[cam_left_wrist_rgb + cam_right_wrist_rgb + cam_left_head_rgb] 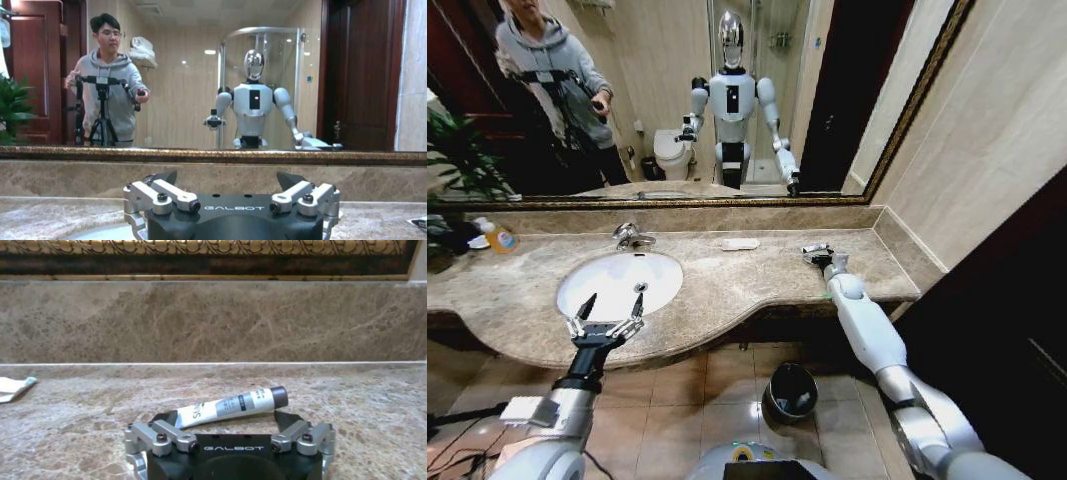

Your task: Pick up the trash from the sink and place it in the trash bin.

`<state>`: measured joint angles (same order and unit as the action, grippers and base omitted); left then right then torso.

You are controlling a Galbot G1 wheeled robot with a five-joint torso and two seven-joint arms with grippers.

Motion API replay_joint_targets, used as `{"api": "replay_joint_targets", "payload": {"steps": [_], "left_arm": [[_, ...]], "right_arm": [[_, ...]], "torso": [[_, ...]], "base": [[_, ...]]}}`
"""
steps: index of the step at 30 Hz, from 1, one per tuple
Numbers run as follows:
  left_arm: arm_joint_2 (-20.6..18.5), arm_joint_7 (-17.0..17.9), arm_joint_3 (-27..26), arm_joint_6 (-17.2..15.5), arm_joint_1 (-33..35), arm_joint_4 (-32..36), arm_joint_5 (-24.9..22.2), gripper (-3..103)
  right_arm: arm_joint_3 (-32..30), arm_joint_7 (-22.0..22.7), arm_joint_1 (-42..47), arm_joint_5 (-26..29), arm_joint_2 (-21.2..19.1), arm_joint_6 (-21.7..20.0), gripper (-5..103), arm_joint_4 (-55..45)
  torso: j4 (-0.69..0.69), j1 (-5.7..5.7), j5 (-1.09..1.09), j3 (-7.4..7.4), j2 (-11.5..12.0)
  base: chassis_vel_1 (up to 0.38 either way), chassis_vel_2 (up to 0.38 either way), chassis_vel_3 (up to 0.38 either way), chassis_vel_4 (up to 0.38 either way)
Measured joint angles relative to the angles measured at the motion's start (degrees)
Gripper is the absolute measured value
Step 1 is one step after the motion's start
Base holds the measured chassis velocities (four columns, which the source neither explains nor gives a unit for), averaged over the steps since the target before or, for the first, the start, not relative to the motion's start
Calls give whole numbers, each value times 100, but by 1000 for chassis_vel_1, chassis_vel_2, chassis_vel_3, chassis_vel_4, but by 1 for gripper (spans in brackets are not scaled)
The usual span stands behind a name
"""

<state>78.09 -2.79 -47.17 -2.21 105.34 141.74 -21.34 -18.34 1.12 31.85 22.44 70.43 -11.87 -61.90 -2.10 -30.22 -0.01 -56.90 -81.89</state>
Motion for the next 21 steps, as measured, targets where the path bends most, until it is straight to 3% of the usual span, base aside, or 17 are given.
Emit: {"api": "replay_joint_targets", "payload": {"steps": [5,10,19,21], "left_arm": [[0,0,0,0,0,0,0,100],[0,0,0,0,0,0,0,100],[0,0,0,0,0,0,0,100],[0,0,0,0,0,0,0,100]], "right_arm": [[11,-27,-67,-15,77,65,91,92],[14,-52,-163,-28,173,174,79,205],[26,-165,-344,63,267,341,40,420],[40,-174,-378,55,291,338,40,463]], "torso": [[0,0,0,0,0],[-1,0,1,-1,0],[-1,0,1,-1,0],[-1,0,1,-1,0]], "base": [[0,0,0,0],[0,0,0,0],[0,0,0,0],[0,0,0,0]]}}
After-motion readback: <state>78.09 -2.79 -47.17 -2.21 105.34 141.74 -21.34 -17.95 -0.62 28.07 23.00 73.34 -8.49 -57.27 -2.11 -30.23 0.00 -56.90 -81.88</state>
